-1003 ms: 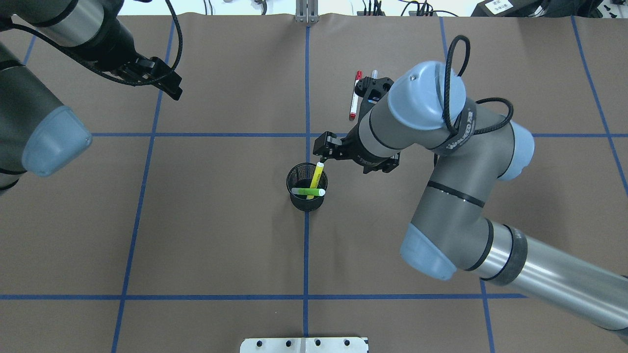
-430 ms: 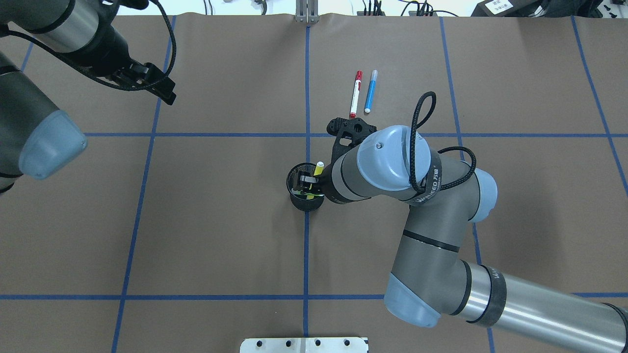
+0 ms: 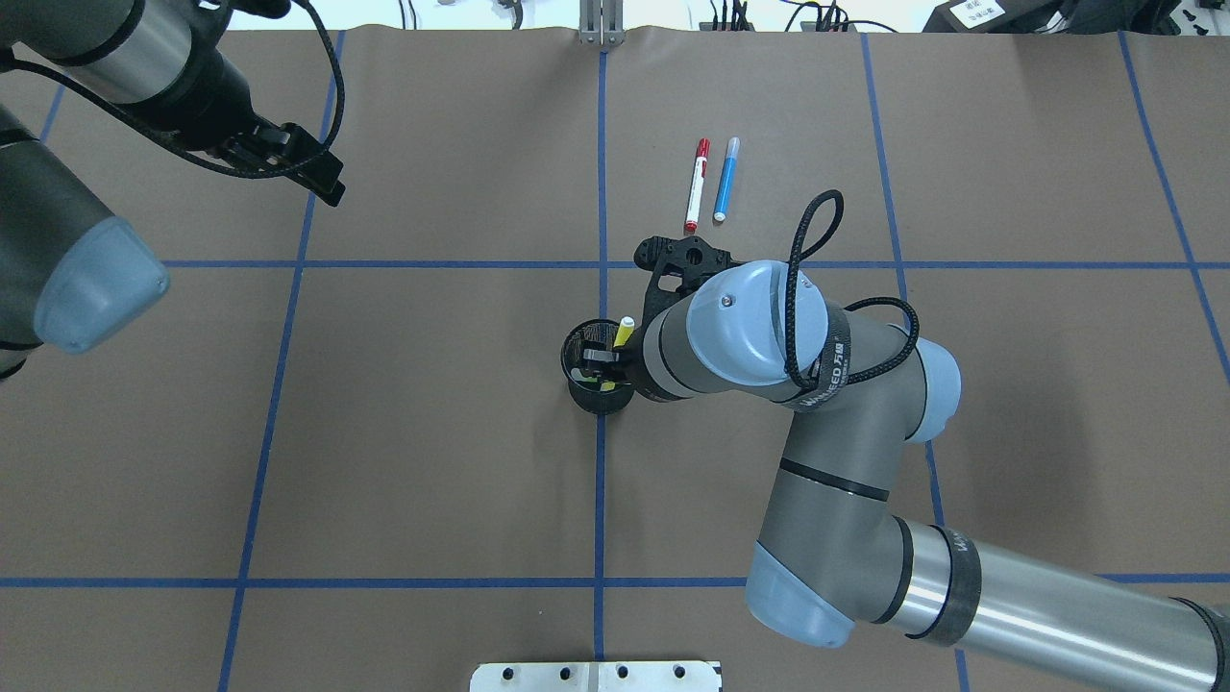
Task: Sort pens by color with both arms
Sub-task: 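Lower the right gripper onto the green highlighter in the cup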
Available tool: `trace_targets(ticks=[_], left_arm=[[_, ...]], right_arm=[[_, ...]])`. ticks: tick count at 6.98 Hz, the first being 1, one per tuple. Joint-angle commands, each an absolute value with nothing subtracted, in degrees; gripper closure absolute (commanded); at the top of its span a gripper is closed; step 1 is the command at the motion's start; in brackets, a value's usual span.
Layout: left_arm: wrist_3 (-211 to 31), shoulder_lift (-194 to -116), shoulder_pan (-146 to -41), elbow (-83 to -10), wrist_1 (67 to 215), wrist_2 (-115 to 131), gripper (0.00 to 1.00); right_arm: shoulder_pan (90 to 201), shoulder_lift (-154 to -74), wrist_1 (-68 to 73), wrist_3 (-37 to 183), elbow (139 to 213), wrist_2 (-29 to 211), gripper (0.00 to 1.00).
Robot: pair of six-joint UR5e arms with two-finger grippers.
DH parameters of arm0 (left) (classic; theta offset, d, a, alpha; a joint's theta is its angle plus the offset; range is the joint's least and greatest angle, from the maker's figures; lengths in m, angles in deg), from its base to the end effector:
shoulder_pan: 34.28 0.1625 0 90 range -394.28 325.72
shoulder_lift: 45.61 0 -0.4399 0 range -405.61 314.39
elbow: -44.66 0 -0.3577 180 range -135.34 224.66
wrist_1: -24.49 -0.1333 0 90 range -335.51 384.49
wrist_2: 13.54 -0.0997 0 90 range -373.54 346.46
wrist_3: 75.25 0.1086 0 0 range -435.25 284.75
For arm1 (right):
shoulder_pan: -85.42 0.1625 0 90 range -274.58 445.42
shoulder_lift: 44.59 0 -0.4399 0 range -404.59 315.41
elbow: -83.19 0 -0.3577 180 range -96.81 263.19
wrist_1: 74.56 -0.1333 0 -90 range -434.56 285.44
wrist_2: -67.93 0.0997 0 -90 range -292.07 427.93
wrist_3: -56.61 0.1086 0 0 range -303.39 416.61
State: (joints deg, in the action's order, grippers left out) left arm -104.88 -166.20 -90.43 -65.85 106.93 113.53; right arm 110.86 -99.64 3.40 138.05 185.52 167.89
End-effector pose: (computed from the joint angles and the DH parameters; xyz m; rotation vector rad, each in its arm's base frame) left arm 0.2670 -0.5198 0.2569 0.3001 0.9102 0.3136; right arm -0.5265 -0.3773 0.2291 0.1510 -1.0348 0.1773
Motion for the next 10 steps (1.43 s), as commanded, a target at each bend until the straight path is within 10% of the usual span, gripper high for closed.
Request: trace_targets(ticks=[1, 10], left_arm=[[-105.0, -166.2, -90.3, -65.9, 106.8, 113.5, 0.01], [-105.0, -166.2, -90.3, -66.2, 106.8, 113.5, 0.01]], right_arm=[[110.8, -99.6, 3.4, 136.6, 185.1, 166.6, 0.51], [110.6, -99.3, 3.4, 136.8, 187.5, 166.5, 0.93]])
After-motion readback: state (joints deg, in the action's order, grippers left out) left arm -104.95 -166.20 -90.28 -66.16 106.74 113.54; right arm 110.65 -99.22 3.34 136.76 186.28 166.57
